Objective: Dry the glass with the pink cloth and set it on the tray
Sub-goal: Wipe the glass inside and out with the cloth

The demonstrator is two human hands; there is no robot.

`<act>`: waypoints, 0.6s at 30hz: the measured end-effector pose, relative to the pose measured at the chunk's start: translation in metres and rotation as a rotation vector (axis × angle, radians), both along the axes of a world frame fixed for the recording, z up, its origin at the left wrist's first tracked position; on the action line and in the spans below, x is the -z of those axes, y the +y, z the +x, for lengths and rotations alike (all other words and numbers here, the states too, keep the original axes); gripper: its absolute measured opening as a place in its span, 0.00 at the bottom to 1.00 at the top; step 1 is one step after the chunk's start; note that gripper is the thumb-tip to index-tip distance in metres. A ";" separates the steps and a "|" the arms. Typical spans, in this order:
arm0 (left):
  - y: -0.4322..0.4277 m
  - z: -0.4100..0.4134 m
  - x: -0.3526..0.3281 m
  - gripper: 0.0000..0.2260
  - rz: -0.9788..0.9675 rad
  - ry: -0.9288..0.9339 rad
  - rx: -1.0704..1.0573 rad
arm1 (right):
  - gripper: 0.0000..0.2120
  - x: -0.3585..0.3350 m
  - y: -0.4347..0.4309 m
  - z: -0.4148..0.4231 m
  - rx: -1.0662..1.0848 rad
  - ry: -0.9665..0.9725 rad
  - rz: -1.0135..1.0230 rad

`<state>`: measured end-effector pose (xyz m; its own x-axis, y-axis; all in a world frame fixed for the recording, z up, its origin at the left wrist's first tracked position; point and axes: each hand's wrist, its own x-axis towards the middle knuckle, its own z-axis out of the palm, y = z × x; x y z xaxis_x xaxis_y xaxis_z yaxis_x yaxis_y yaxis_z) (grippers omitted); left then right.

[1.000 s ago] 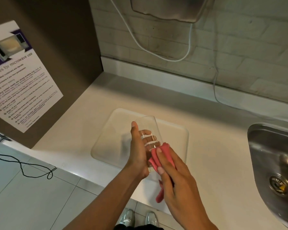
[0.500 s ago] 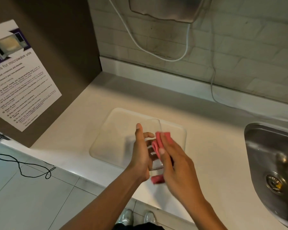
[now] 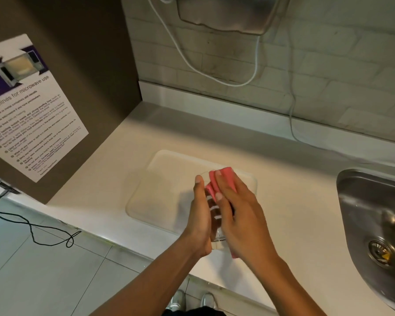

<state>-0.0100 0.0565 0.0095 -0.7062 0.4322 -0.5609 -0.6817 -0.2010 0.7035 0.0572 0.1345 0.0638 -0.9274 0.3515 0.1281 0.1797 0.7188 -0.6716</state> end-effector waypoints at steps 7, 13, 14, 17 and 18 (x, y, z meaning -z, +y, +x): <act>-0.011 -0.019 -0.001 0.37 -0.130 -0.004 -0.124 | 0.24 0.022 -0.015 0.047 -0.083 -0.010 -0.087; -0.005 -0.009 -0.005 0.39 -0.023 -0.049 -0.084 | 0.21 0.011 -0.002 0.030 -0.008 -0.039 -0.162; -0.006 -0.012 -0.006 0.37 -0.015 -0.039 -0.088 | 0.21 0.012 -0.006 0.035 -0.014 -0.034 -0.154; -0.007 -0.013 -0.005 0.34 0.044 0.002 -0.033 | 0.23 0.014 -0.008 0.040 -0.013 -0.013 -0.254; -0.007 -0.012 -0.005 0.34 0.057 0.024 0.006 | 0.24 0.013 -0.007 0.039 -0.011 -0.024 -0.273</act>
<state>-0.0221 0.0496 0.0147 -0.7162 0.4676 -0.5180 -0.6662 -0.2372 0.7070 0.0965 0.1280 0.0506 -0.9331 0.3596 0.0078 0.1910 0.5137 -0.8364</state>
